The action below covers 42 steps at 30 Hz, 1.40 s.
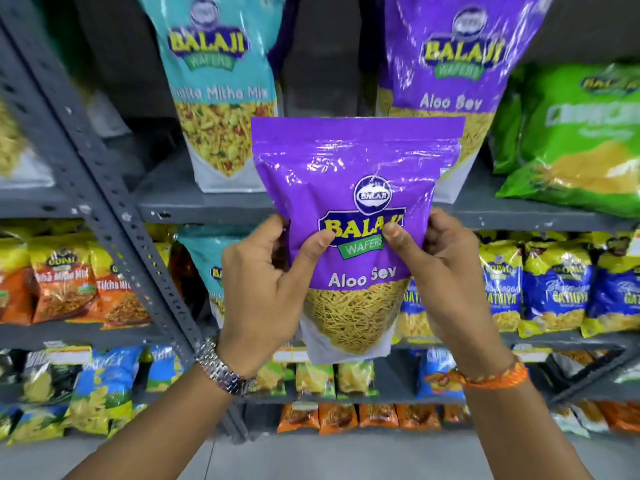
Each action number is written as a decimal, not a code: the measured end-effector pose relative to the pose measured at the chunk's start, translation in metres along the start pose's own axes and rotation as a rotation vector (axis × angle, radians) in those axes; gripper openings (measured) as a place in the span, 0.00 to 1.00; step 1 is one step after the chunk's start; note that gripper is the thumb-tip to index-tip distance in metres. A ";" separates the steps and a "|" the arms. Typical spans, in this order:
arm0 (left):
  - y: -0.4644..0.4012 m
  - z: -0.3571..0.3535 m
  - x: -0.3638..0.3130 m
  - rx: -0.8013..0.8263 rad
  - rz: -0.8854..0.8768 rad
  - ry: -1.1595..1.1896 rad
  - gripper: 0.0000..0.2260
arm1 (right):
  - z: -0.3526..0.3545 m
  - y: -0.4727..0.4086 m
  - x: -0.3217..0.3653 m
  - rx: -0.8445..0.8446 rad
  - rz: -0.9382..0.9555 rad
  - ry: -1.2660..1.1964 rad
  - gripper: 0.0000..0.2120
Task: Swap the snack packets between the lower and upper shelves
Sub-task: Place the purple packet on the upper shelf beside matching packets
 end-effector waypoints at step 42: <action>-0.185 0.066 0.039 -0.399 0.176 -0.004 0.17 | -0.163 -0.031 0.065 -0.049 0.560 0.345 0.18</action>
Point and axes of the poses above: each hand's wrist, its own y-axis away from the middle knuckle, its own z-axis out of the back of the hand, x = y × z, the point moved 9 cm from there along -y, towards the middle knuckle, and after that the axes turned 13 degrees about -x, right-handed, at the moved point
